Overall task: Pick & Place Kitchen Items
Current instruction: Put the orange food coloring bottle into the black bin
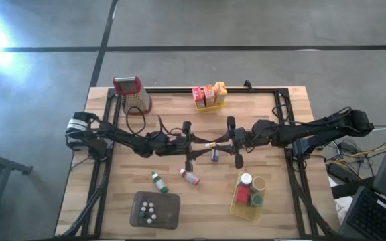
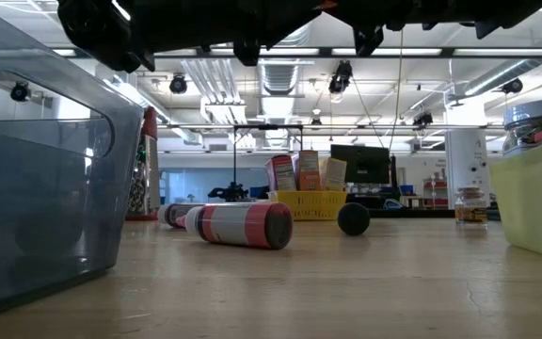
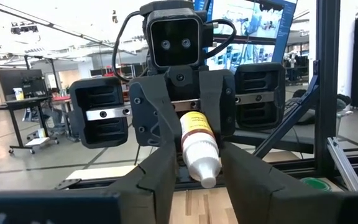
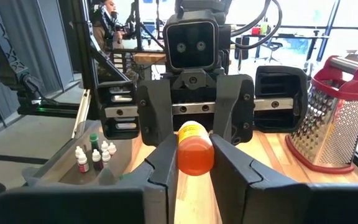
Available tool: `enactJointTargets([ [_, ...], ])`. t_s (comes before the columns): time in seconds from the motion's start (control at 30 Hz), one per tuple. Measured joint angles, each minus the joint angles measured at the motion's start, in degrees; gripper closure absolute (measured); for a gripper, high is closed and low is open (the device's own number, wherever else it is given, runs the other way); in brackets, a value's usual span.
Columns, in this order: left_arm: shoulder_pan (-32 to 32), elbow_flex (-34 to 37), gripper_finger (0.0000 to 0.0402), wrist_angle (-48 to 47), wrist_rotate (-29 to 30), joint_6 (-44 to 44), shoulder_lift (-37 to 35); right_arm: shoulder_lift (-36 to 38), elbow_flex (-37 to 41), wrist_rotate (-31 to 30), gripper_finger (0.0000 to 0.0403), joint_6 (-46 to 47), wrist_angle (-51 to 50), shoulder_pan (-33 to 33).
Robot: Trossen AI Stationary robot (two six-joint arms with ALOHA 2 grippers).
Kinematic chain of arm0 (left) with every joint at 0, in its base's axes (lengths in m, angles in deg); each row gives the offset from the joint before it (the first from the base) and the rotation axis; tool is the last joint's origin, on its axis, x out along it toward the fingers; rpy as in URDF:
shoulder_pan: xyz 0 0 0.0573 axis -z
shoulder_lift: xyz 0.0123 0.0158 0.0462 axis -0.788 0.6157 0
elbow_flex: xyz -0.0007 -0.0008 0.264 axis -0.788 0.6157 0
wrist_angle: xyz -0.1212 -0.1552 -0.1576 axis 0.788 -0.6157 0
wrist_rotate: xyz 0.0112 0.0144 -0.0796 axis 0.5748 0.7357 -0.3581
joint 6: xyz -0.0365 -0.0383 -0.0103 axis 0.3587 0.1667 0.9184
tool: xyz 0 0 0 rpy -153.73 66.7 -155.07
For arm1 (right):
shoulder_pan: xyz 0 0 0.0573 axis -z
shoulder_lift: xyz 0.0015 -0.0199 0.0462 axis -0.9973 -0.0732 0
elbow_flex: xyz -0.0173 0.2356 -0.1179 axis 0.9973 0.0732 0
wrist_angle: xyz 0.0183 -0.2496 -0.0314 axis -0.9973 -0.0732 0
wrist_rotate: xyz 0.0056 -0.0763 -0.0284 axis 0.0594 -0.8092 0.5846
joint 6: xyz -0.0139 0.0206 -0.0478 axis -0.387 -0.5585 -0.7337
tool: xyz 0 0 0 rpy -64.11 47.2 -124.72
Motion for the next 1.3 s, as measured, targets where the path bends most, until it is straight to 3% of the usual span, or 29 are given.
enactJointTargets([
  [0.23,0.0,0.0,0.0245,0.2,-0.4,-0.2,0.0,0.0,0.0,-0.1,0.0328,0.0,-0.1,0.0],
  [0.63,0.0,0.0,0.0244,0.4,-0.4,-0.6,-0.1,0.2,0.0,-0.1,0.0322,0.0,-0.2,0.0],
  [0.83,0.0,0.0,0.0273,0.4,-0.1,-0.7,-0.2,0.2,0.0,-0.1,0.0335,0.0,-0.3,0.0],
  [1.03,0.0,0.0,0.0316,0.5,0.3,-1.4,-0.2,0.3,0.0,-0.2,0.0320,0.0,-0.3,0.0],
  [1.3,0.0,0.0,0.0318,0.5,0.2,-1.4,-0.2,0.4,0.0,-0.2,0.0335,0.1,-0.4,0.0],
])
